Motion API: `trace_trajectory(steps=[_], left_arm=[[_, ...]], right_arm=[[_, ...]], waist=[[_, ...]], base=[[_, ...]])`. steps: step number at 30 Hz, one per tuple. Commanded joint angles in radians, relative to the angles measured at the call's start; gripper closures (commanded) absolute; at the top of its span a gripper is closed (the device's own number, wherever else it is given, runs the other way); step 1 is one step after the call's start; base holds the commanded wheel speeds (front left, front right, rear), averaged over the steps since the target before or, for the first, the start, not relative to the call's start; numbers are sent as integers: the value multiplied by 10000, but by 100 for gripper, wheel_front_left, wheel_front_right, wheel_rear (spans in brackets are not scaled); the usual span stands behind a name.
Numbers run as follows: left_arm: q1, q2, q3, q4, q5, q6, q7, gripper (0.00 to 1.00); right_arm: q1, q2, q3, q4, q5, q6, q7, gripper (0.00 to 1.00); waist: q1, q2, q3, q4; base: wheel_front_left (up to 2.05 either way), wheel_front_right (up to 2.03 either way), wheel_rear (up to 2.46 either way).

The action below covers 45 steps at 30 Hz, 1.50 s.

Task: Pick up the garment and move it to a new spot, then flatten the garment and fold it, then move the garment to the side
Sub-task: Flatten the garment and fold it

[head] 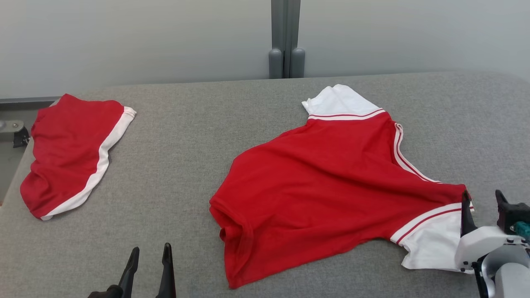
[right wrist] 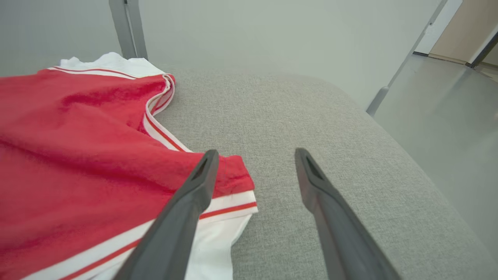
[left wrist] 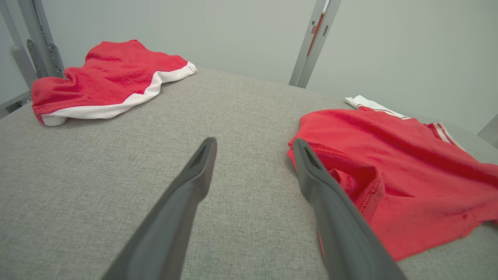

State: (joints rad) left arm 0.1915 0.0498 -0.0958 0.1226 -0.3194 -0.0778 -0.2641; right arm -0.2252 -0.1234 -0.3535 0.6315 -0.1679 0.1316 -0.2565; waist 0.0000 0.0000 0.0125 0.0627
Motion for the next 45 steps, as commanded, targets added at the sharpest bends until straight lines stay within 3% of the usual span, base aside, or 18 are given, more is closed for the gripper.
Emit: trace_trajectory(steps=[1,7,15,26,37,41,45], left_arm=[[152,13,38,-56,-47,32,-4,0],[238,15,105,-145,75,-32,-4,0],[475,15,399,-182,371,-205,-4,0],[612,14,523,-159,492,-362,-4,0],[506,14,315,-135,558,-398,-4,0],[458,14,-181,23,513,-438,-2,0],[85,28,-1598,1181,546,-518,141,0]], right_arm=[[433,93,144,-714,2,-19,-88,0],[2570,387,1568,-4106,699,-19,-88,0],[3988,655,2107,-5567,907,-18,-92,0],[4294,719,2805,-5516,1061,-18,-93,0],[4111,716,2753,-5403,1321,-18,-94,0],[4068,712,2382,-5156,1534,-18,-92,0],[3762,729,1721,-3839,1244,-18,-94,0]], waist=[[0,0,-44,4],[0,0,-61,67],[0,0,-141,96],[0,0,-331,-9],[0,0,-323,-61],[0,0,-300,-134],[0,0,-303,-199]], base=[[0,0,0],[0,0,0],[0,0,0],[0,0,0],[0,0,0],[0,0,0],[0,0,0]])
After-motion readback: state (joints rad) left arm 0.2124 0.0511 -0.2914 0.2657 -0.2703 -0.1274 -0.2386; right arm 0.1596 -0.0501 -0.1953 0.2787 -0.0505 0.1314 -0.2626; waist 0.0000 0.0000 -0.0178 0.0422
